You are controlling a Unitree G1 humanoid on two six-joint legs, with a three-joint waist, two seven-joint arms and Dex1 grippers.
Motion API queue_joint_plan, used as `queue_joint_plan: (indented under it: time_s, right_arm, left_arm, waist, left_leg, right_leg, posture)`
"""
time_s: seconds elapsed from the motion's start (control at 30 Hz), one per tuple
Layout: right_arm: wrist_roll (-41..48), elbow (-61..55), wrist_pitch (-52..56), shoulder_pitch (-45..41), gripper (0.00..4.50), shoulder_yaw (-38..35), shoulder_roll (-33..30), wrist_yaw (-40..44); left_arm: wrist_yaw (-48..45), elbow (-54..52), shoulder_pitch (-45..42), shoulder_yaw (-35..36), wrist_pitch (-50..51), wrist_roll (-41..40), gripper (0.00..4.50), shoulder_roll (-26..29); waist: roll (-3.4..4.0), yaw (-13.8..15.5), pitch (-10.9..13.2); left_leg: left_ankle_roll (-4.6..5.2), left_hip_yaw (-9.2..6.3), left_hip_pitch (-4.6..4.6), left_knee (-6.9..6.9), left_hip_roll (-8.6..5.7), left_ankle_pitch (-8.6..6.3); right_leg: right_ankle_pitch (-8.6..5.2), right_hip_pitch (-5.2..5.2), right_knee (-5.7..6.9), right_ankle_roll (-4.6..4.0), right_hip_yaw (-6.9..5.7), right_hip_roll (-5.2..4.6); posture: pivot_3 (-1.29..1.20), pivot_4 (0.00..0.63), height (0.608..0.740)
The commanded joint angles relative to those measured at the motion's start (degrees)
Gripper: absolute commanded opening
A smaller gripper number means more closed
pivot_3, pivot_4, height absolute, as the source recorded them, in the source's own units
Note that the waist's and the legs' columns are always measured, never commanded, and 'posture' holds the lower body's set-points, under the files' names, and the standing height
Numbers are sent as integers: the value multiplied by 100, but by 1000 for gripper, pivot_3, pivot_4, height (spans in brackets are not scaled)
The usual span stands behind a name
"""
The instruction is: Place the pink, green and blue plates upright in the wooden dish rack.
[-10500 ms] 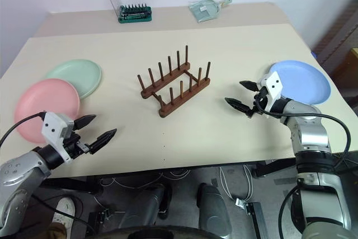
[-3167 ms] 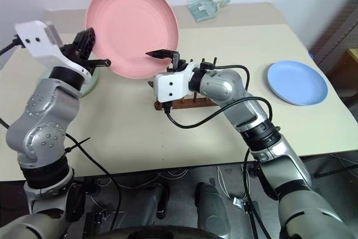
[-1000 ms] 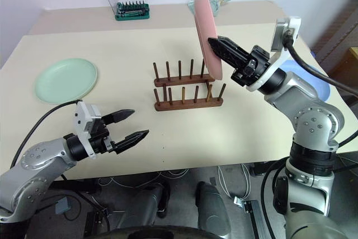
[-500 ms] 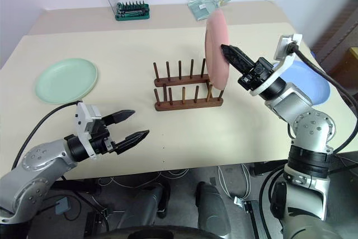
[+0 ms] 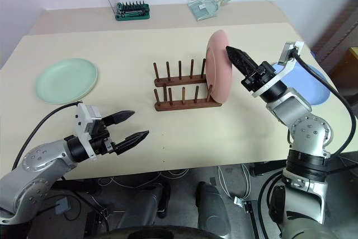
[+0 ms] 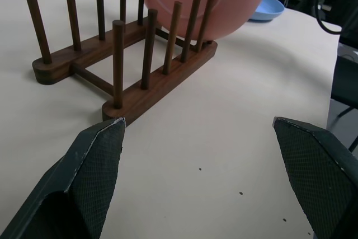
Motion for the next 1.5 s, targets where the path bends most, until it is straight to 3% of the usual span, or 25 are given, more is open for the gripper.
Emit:
queue_joint_plan:
  time_s: [0.03, 0.13, 0.3, 0.4, 0.53, 0.63, 0.83, 1.13, 1.23, 1.47, 1.5]
  right_arm:
    - [-97, 49, -444, -553, 2751, -447, -312, 104]
    - [-496, -106, -610, -731, 2751, -262, -657, 372]
    - [-1320, -764, -903, -1056, 2803, 470, -1250, 1028]
    - [-2402, -1387, -1311, -1142, 2803, 1558, -1698, 1711]
    - [-2818, -1511, -1482, -1259, 2803, 2059, -1581, 1915]
    - [-3093, -1721, -1646, -1350, 2803, 2673, -1132, 2072]
    - [-3251, -1839, -1694, -1141, 2803, 3040, -591, 2185]
    - [-3326, -1909, -1597, -988, 2803, 3074, -401, 2177]
    - [-3352, -2043, -1537, -834, 2826, 3098, -368, 2082]
    - [-3445, -2127, -1494, -727, 2826, 3100, -326, 2017]
    - [-3459, -2117, -1503, -734, 2826, 3107, -322, 2021]
  left_arm:
    - [73, -3, -33, 253, -138, -76, 4371, -84]
    - [173, 77, -73, 515, -124, -239, 4371, -181]
    - [1220, 812, -637, 1415, -197, -129, 4435, -579]
    - [2483, 1571, -1297, 2086, -92, 314, 4435, -615]
    - [3528, 2267, -1932, 2698, 324, 235, 4435, -710]
    - [4345, 3250, -2433, 3065, 902, 568, 4435, -352]
    - [4422, 4648, -2950, 3035, 1261, 798, 4435, -12]
    - [3980, 6081, -3614, 2677, 1205, 1096, 4435, 121]
    - [3924, 6229, -3710, 2632, 1038, 1175, 3530, 23]
    - [4054, 5877, -3582, 2936, 975, 1025, 37, -225]
    - [4068, 5802, -3557, 2967, 992, 1006, 37, -258]
  waist:
    - [11, 4, 6]
    - [11, 10, 6]
    - [15, -7, 6]
    - [12, 1, 6]
    - [2, 10, 1]
    - [-10, 5, 2]
    - [-14, 34, 0]
    - [-27, -5, -8]
    - [-27, 1, -8]
    - [-28, 4, -8]
    - [-26, 3, -9]
  left_leg:
    - [0, 3, 0, 1, 0, 0]
    - [1, 4, 0, 1, 2, 0]
    - [2, 6, 1, 7, 15, 0]
    - [2, 11, 5, 9, 17, 0]
    - [1, 15, 5, 14, 26, 0]
    - [1, 13, 4, 26, 28, 0]
    - [-3, 15, 4, 27, 21, 0]
    - [-21, 14, 4, 26, 19, -9]
    - [-24, 15, 4, 21, 20, -7]
    - [-26, 16, 4, 20, 21, -8]
    - [-26, 16, 4, 20, 21, -8]
  right_leg:
    - [5, -1, 0, 2, 0, 0]
    - [6, -1, -1, 5, 0, 0]
    - [9, 1, -3, 9, -3, 13]
    - [11, 3, 0, 15, -2, 14]
    - [23, 4, -7, 37, -2, 21]
    - [52, 8, -11, 36, -2, 30]
    - [59, 5, -8, 42, -5, 32]
    - [67, -1, -5, 46, -2, 26]
    - [68, -5, -2, 45, 4, 25]
    - [70, -5, -4, 45, 7, 23]
    - [70, -5, -4, 45, 7, 22]
  posture:
    - [0, 150, 740]
    - [0, 150, 740]
    - [0, 150, 740]
    - [0, 150, 740]
    - [0, 150, 740]
    - [0, 150, 740]
    - [0, 150, 740]
    - [0, 150, 740]
    - [0, 150, 740]
    - [0, 150, 740]
    - [0, 150, 740]
